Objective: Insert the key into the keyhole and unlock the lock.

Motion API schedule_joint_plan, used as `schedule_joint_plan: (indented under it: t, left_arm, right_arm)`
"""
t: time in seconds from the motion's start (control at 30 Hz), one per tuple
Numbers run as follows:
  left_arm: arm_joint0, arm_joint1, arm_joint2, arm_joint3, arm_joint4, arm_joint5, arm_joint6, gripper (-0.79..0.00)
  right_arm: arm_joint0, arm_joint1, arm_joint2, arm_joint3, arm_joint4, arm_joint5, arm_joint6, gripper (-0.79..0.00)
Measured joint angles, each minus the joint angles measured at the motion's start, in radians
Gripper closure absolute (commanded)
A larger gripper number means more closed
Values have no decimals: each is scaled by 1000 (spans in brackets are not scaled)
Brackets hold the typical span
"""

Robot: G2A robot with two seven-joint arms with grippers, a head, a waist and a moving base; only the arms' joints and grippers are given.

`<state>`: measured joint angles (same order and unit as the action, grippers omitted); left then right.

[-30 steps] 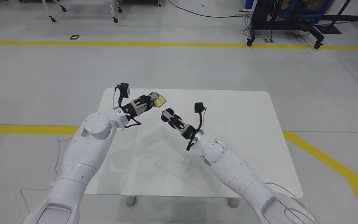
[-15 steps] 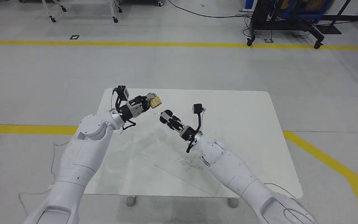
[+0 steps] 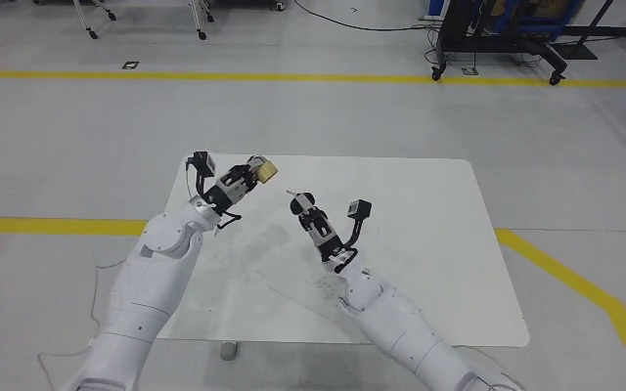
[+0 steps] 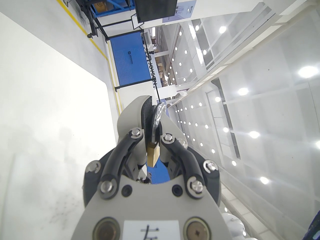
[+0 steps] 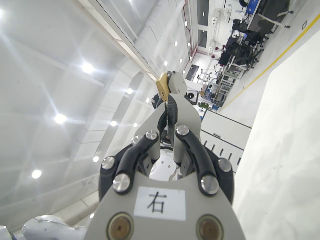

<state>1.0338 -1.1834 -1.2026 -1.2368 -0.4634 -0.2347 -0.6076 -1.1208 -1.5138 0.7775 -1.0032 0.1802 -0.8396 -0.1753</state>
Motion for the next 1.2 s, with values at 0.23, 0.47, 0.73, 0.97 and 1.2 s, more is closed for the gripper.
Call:
schedule_joint_plan:
  t: [0.23, 0.47, 0.73, 0.97, 1.2]
  left_arm:
    - [33, -7, 30, -46, 15, 47, 9, 0]
    - [-8, -14, 33, 42, -101, 178, -95, 0]
    - [-64, -21, 72, 99, -54, 236, -143, 0]
    - [-70, -21, 79, 97, -37, 235, -162, 0]
    - [-55, -25, 62, 104, -97, 253, -146, 0]
  right_arm:
    - [-18, -36, -22, 4, -167, 39, -181, 0]
    - [-43, -48, -3, -4, -310, 100, -296, 0]
    - [-91, -45, 18, -45, -573, 160, -437, 0]
    - [-92, -45, 18, -46, -530, 159, -433, 0]
    - [-197, -43, 58, -203, -172, 250, -239, 0]
